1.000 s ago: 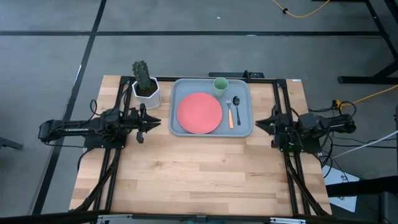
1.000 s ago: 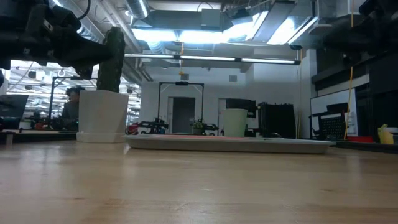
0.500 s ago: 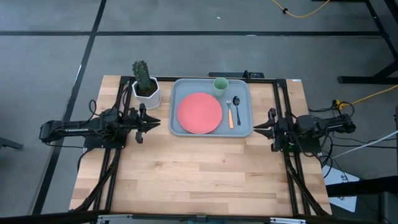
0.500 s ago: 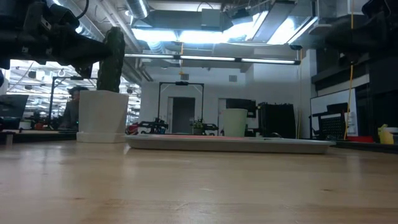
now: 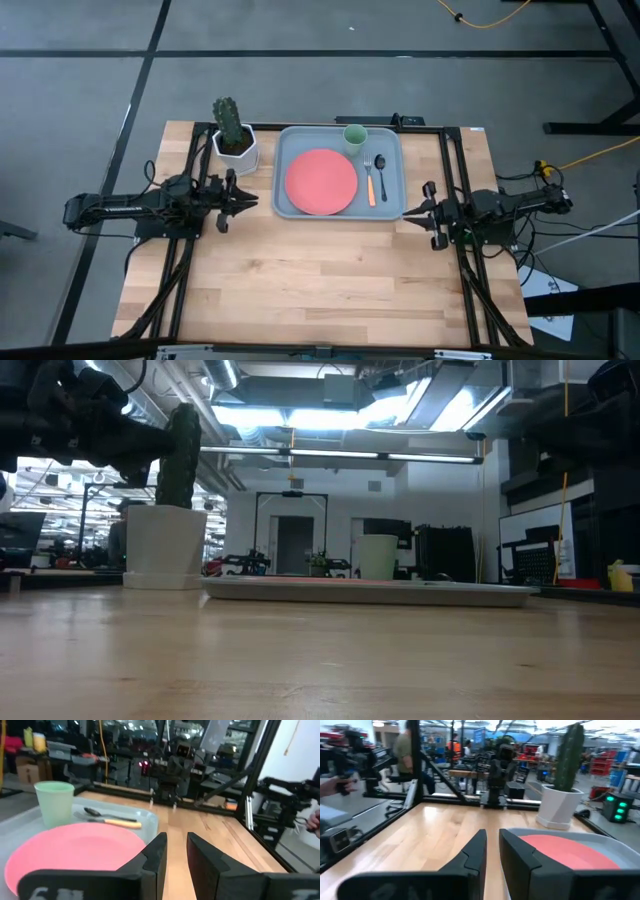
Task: Pick and place plate/cup/fork/spoon on tray
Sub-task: Return to Home Position
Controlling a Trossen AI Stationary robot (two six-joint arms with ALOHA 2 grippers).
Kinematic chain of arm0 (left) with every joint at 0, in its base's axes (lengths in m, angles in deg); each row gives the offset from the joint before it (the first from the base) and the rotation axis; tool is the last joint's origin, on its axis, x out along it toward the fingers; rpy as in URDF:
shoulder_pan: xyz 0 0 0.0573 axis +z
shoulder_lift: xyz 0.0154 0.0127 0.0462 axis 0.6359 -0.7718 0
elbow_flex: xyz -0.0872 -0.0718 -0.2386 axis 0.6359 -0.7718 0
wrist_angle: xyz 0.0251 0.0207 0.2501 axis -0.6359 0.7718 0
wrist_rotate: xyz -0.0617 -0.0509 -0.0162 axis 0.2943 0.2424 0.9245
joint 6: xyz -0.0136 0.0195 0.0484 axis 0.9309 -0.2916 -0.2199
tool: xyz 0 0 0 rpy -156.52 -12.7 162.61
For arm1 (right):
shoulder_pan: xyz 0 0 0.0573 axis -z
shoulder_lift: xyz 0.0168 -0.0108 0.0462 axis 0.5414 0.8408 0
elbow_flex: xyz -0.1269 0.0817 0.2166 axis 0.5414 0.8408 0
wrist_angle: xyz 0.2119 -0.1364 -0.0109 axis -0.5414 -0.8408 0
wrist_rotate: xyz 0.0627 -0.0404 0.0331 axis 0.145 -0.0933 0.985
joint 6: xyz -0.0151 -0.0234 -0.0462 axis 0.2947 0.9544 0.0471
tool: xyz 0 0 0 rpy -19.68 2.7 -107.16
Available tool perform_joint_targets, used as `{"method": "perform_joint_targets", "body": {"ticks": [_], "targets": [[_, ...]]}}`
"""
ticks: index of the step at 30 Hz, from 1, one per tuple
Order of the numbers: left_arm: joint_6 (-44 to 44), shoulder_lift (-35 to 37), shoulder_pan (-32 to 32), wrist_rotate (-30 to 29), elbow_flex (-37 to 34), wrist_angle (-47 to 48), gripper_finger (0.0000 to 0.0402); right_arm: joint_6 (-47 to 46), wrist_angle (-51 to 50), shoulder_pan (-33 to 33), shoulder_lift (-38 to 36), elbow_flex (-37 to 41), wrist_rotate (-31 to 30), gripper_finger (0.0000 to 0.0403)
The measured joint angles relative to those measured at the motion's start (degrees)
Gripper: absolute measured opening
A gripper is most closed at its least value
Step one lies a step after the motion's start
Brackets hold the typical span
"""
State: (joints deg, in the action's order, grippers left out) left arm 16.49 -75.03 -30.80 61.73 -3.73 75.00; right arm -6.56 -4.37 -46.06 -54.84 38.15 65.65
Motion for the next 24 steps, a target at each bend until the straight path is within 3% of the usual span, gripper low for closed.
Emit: {"method": "perform_joint_targets", "body": {"ticks": [6,24], "targets": [[0.2,0.0,0.0,1.8,0.0,2.7,0.0066,4.2,-1.3,0.0,0.0,0.0,7.5,0.0057],[-0.2,0.0,0.0,1.1,0.0,2.7,0.0066,4.4,-1.3,0.0,0.0,0.0,8.2,0.0057]]}}
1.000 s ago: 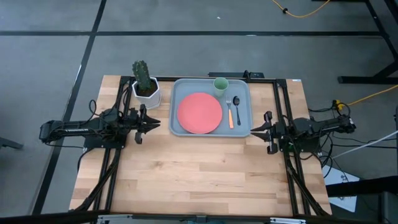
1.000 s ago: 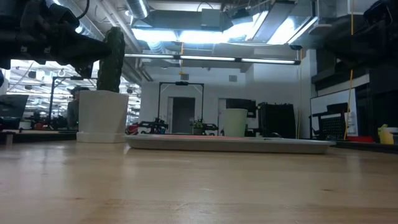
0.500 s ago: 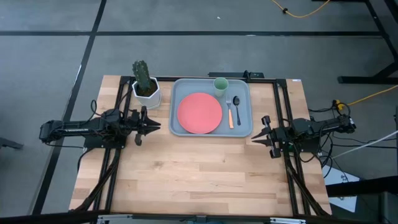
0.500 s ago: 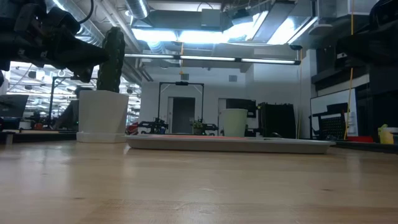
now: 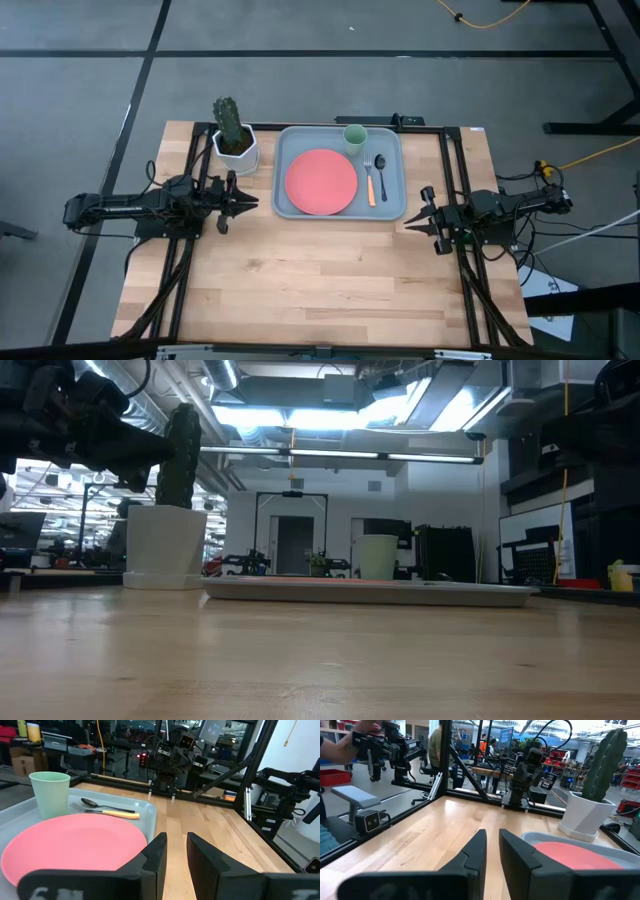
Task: Pick and place plate/cup/fork/spoon on tray
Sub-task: Return to Home Position
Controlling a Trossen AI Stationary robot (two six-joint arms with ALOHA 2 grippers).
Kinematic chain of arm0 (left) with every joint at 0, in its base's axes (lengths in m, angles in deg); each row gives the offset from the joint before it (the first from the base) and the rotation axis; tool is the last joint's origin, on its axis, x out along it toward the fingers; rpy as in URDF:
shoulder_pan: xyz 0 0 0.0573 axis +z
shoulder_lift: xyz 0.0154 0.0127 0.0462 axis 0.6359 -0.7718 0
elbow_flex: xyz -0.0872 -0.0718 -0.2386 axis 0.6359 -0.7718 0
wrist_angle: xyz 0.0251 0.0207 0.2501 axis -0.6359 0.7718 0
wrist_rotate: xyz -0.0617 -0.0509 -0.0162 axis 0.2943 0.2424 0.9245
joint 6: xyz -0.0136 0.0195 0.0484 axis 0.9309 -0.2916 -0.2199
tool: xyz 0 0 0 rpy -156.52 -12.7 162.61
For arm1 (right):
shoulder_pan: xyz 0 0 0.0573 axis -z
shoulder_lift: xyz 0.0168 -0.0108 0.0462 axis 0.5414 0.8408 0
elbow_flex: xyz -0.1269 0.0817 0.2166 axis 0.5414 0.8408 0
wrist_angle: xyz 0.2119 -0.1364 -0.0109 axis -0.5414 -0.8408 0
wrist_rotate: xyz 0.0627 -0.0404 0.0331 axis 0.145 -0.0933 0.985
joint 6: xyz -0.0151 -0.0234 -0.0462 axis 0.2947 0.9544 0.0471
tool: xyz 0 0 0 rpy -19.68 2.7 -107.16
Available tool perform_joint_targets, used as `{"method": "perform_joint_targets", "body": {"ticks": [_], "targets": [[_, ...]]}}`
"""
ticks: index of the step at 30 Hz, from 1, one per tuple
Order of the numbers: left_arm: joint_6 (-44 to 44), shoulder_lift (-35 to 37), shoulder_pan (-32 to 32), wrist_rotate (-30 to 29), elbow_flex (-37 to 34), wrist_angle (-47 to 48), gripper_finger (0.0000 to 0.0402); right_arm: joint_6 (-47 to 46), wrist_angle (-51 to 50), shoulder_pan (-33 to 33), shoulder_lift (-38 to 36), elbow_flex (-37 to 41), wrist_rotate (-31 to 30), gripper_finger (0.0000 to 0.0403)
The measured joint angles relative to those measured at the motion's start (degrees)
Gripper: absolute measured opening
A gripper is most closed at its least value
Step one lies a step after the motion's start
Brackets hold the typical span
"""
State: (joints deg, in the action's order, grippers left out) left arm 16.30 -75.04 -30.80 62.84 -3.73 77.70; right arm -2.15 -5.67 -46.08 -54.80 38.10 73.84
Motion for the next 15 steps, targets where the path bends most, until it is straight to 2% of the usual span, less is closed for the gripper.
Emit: {"method": "perform_joint_targets", "body": {"ticks": [6,10,15], "targets": [[0.0,0.0,0.0,-0.5,0.0,2.5,0.0066,0.0,0.0,0.0,0.0,0.0,0.0,0.0057],[0.0,-0.1,0.0,-0.6,0.0,8.8,0.0067,0.0,0.0,0.0,-0.1,0.0,0.0,0.0057],[0.0,0.0,0.0,-2.0,0.0,8.9,0.0067,0.0,1.7,0.0,-0.2,0.2,0.0,0.0057]]}}
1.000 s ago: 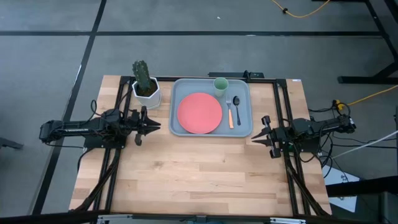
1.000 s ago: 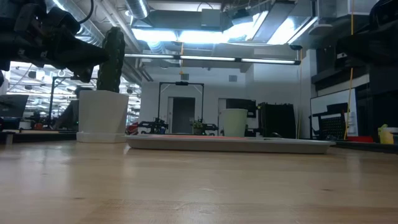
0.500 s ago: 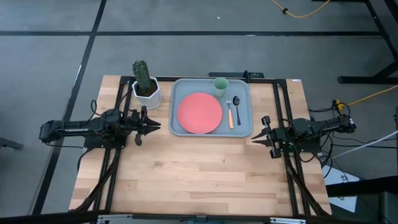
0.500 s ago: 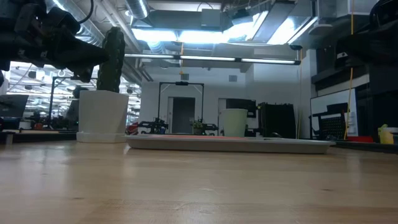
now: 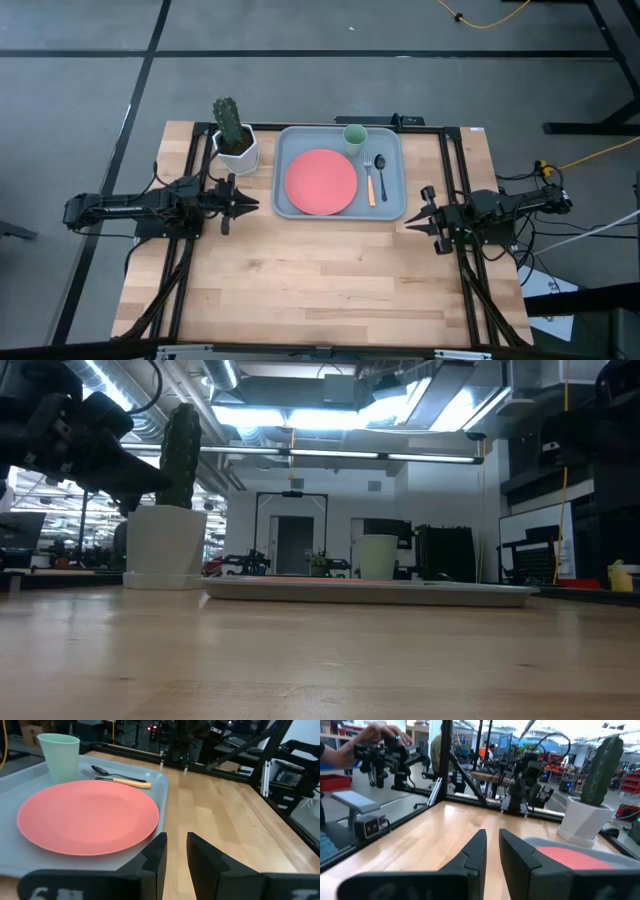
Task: Pick and place plate/cup/fork/spoon on tray
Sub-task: Return to Home Position
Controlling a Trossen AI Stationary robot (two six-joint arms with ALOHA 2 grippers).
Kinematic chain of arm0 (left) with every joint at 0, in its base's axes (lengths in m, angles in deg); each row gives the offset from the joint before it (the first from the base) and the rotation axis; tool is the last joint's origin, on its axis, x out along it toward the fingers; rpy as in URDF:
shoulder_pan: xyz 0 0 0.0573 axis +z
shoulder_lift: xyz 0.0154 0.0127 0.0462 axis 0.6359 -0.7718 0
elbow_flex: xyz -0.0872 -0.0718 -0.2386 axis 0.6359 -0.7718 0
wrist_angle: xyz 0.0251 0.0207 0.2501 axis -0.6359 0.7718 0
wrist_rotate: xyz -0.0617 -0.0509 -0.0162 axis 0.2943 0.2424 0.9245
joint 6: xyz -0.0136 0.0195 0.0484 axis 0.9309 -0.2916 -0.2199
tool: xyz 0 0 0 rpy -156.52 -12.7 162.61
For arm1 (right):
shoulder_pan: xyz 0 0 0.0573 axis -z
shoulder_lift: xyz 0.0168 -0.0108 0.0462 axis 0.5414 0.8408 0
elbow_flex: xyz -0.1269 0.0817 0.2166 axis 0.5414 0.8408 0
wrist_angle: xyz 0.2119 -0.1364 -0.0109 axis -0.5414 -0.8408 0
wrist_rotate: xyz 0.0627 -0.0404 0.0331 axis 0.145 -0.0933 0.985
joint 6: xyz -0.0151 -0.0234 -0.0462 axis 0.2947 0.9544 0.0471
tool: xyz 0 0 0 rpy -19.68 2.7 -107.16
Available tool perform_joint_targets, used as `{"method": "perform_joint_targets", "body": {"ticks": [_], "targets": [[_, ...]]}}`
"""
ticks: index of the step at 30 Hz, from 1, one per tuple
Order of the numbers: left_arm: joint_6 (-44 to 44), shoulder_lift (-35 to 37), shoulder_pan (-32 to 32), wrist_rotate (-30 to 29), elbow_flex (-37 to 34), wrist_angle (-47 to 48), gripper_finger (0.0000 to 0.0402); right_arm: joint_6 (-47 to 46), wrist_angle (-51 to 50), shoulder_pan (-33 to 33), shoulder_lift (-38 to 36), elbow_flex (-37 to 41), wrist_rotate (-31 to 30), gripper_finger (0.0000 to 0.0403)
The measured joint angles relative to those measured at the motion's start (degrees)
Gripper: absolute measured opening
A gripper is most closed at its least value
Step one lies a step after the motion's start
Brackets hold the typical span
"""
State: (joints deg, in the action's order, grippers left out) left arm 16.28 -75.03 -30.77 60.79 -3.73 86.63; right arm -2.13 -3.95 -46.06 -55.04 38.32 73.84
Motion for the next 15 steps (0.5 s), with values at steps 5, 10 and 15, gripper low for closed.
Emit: {"method": "perform_joint_targets", "body": {"ticks": [5,10,15], "targets": [[0.0,0.0,0.0,0.0,0.0,0.0,0.0067,0.0,-0.8,0.1,0.0,0.1,0.0,0.0057],[0.0,0.3,0.0,0.0,0.0,0.0,0.0067,0.0,-0.8,0.1,0.0,0.1,0.0,0.0057],[0.0,1.2,0.0,0.0,0.0,0.0,0.0067,0.0,-0.8,0.1,0.0,0.1,0.0,0.0057]]}}
